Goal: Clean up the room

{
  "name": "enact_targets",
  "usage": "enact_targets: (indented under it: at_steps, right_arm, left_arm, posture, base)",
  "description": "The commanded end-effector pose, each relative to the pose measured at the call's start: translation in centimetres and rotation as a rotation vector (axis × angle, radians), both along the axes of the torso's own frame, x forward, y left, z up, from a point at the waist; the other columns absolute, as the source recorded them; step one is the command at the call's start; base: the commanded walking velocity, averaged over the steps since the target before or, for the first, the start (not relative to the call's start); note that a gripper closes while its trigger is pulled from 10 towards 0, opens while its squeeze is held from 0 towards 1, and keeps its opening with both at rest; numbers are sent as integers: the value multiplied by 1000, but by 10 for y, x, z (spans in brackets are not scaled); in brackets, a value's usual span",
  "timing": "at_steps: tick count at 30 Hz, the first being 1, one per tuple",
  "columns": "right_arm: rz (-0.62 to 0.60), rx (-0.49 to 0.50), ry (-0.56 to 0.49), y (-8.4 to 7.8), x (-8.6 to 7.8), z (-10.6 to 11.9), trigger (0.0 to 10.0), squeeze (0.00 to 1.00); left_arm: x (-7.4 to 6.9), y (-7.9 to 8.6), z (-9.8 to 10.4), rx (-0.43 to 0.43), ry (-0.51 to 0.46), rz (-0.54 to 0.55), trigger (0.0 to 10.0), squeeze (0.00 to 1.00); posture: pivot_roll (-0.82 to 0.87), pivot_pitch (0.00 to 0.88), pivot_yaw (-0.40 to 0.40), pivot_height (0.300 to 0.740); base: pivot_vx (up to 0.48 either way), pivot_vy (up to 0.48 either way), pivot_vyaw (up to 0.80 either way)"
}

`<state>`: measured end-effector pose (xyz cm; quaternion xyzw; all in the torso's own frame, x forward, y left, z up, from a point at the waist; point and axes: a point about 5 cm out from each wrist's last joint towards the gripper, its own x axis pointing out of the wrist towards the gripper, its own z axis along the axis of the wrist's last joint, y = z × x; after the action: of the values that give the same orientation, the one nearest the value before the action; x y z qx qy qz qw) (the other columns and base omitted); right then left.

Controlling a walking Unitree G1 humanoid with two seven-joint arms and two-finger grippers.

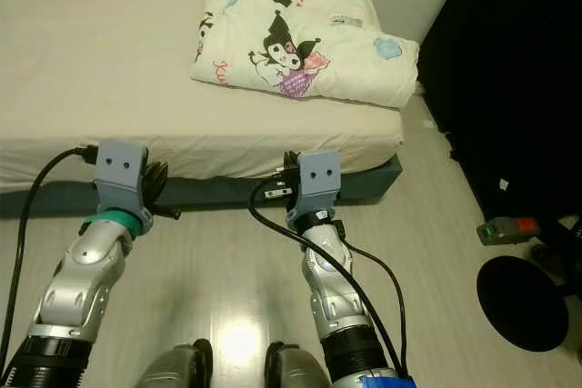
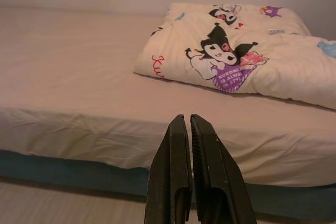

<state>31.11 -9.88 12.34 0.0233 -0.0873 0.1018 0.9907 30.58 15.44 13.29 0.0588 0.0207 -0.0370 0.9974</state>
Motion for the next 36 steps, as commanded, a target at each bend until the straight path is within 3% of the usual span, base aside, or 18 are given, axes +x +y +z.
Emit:
enact_targets:
  at_steps: [1, 36]
  right_arm:
    - [-11, 10, 41, -2, -2, -9, 10000, 0]
    - [-16, 10, 56, -4, -3, -12, 10000, 0]
  left_arm:
    - [-1, -1, -8, 4, 32, -4, 10000, 0]
    - [-2, -1, -11, 8, 42, -2, 10000, 0]
  posture:
    - [7, 75, -4, 740]
    - [4, 80, -3, 740]
  base:
    - [0, 0, 0]
    - [0, 0, 0]
